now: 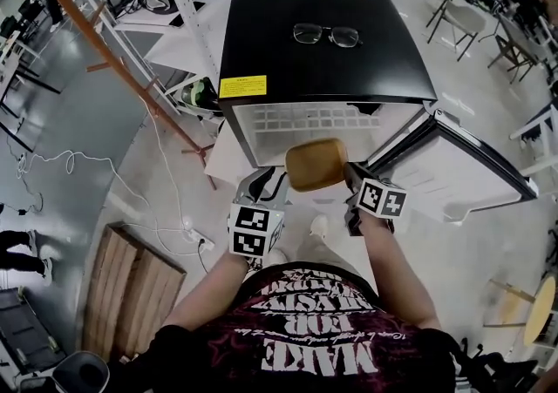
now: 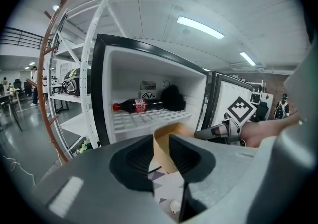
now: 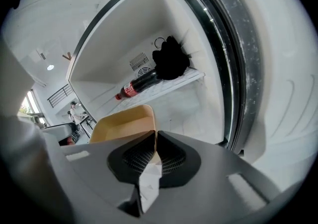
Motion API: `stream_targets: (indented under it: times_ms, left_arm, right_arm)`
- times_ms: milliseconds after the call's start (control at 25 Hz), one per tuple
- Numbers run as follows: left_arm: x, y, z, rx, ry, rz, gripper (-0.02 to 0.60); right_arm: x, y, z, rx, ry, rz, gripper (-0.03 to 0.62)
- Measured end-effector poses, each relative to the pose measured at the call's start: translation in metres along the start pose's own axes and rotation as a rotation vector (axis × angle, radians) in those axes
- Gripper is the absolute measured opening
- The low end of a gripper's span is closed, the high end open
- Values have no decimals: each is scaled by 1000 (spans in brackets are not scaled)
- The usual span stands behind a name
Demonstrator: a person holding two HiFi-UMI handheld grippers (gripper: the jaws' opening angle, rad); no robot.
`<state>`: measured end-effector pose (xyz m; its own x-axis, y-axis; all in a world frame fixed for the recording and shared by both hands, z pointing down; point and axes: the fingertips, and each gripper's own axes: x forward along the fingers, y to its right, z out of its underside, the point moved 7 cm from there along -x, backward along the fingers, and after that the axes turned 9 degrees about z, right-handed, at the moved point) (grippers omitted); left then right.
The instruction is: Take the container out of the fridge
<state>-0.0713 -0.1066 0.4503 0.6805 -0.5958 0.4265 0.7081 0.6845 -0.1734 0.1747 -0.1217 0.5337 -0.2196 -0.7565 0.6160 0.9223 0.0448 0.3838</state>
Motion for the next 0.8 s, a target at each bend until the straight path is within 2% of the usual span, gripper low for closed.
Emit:
stream_targets:
  times_ms: [400,800]
  left_arm:
    - [-3,13,-1,2,10,51,128]
    - [-7,15,-6,-3,15,57,129]
  right_arm:
    - [-30,-19,-17,-2,84,-22,46]
    - [-55,-36,-30,-38,160,-57,48]
